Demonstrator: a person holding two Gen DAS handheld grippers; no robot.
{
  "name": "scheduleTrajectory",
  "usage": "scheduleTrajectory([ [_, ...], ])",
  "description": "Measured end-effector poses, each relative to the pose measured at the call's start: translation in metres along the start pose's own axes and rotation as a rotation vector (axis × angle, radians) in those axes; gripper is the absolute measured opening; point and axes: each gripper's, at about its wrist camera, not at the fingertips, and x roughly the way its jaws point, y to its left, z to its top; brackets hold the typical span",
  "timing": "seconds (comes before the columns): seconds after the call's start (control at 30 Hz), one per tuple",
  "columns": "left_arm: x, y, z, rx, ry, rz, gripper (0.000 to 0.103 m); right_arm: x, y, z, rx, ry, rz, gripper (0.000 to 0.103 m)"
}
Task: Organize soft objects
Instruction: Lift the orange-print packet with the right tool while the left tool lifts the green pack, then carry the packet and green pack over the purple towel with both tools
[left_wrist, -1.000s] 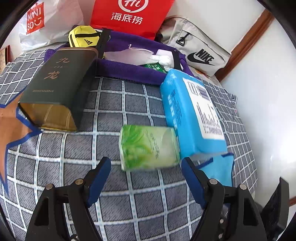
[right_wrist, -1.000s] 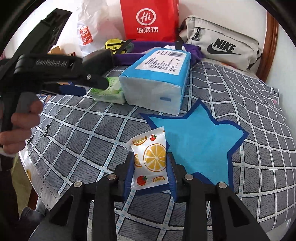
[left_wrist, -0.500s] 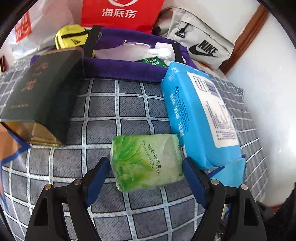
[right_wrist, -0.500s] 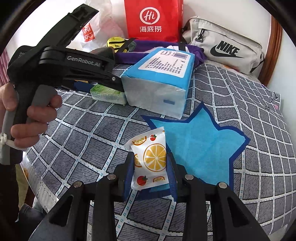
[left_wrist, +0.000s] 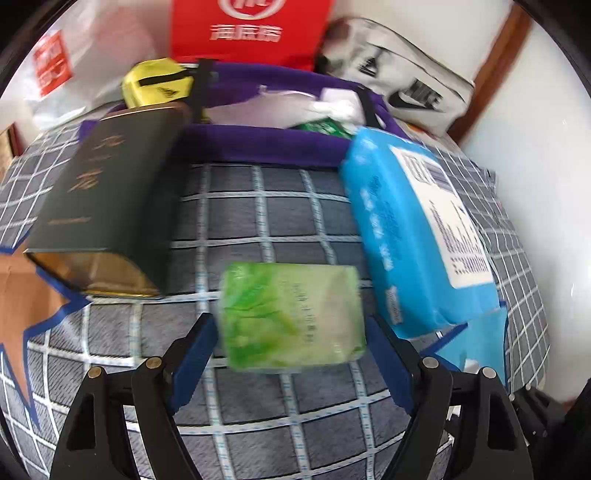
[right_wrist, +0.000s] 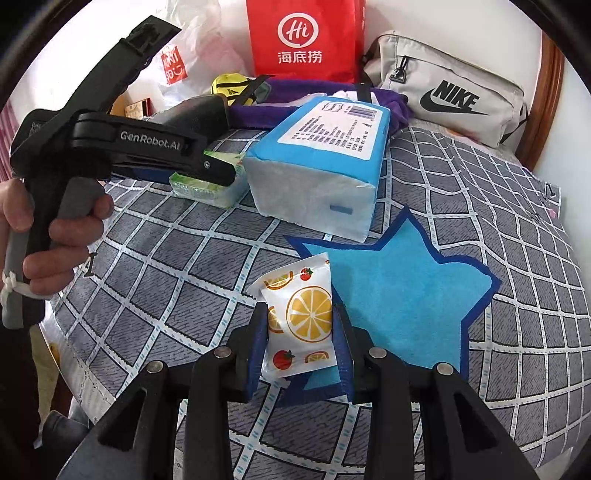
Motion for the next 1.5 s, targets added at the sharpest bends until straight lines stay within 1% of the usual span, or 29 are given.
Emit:
scheduleTrajectory([
  [0.07,0.007,-0.010,0.001,0.027,0.014,0.038,0.082,-0.002,-0.001,0.002,0.009,-0.004,-0.006,0.034],
  [0.13,0.010,-0.018,0.001,0.058,0.005,0.084,0.083,-0.004,0.000,0.002,0.015,-0.009,-0.011,0.034],
  [0.23,0.010,-0.019,-0.001,0.059,-0.011,0.096,0.082,-0.008,0.003,0.003,0.014,-0.011,-0.023,0.034],
  [0.27,0.009,-0.018,-0.001,0.050,-0.012,0.095,0.080,-0.010,0.004,0.003,0.016,-0.013,-0.025,0.034],
  [0.3,0.007,-0.015,-0.002,0.039,-0.015,0.098,0.073,-0.012,0.005,0.003,0.018,-0.015,-0.022,0.034],
  [0.33,0.005,-0.013,-0.003,0.032,-0.017,0.099,0.072,-0.013,0.005,0.003,0.019,-0.016,-0.021,0.034],
  [0.4,-0.001,-0.005,-0.007,0.021,-0.011,0.076,0.071,-0.016,0.008,0.002,0.018,-0.018,-0.026,0.034],
  [0.5,-0.011,0.008,-0.016,0.001,-0.019,0.087,0.071,-0.018,0.012,0.000,0.016,-0.020,-0.029,0.034],
  [0.6,-0.022,0.023,-0.029,-0.038,-0.024,0.073,0.071,-0.017,0.014,-0.005,0.025,-0.010,-0.024,0.034],
  [0.73,-0.040,0.044,-0.049,-0.083,-0.038,0.082,0.071,-0.015,0.022,-0.011,0.034,0.005,-0.012,0.034],
  [0.83,-0.047,0.055,-0.058,-0.110,-0.039,0.109,0.071,-0.016,0.029,-0.014,0.034,0.008,-0.009,0.034],
  [0.93,-0.058,0.071,-0.069,-0.146,-0.039,0.109,0.071,-0.019,0.034,-0.012,0.049,0.005,0.002,0.034],
  [1.13,-0.084,0.087,-0.076,-0.177,-0.057,0.110,0.071,-0.033,0.039,0.001,0.057,-0.021,-0.008,0.034],
  [1.3,-0.105,0.087,-0.067,-0.170,-0.102,0.104,0.071,-0.052,0.037,0.021,0.057,-0.069,-0.022,0.034],
  [1.4,-0.116,0.088,-0.060,-0.177,-0.119,0.072,0.071,-0.062,0.035,0.035,0.055,-0.095,-0.039,0.034],
  [1.5,-0.125,0.090,-0.052,-0.178,-0.137,0.079,0.071,-0.067,0.032,0.045,0.066,-0.103,-0.050,0.034],
])
